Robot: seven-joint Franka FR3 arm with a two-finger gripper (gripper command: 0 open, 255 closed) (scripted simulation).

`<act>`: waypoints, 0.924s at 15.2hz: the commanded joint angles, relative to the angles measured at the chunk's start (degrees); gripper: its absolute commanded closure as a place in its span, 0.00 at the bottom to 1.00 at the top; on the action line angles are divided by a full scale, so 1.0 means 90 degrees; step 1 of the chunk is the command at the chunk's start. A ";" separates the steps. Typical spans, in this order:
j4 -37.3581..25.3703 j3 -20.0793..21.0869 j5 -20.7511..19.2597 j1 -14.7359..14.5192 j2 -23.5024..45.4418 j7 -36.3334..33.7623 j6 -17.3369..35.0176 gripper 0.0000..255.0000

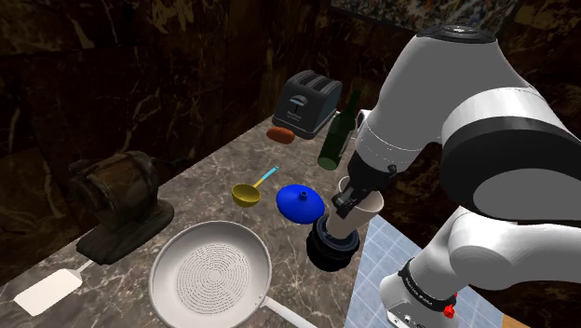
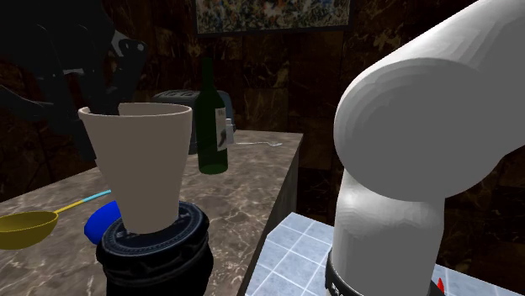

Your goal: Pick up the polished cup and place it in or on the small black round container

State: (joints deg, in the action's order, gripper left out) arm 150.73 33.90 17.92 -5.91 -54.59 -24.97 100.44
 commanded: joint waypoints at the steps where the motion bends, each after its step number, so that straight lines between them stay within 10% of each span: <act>1: 0.0042 0.0015 0.0015 -0.0009 -0.0006 -0.0002 0.0039 1.00; 7: 0.0042 0.0014 0.0014 -0.0011 -0.0005 -0.0004 0.0040 1.00; 8: 0.0043 0.0016 0.0014 -0.0008 0.0001 -0.0003 0.0047 0.00; 14: -0.0166 -0.0050 -0.0046 0.0013 -0.0007 -0.0014 -0.0166 0.00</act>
State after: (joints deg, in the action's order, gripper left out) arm 150.25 33.74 17.81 -5.97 -54.74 -25.07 99.88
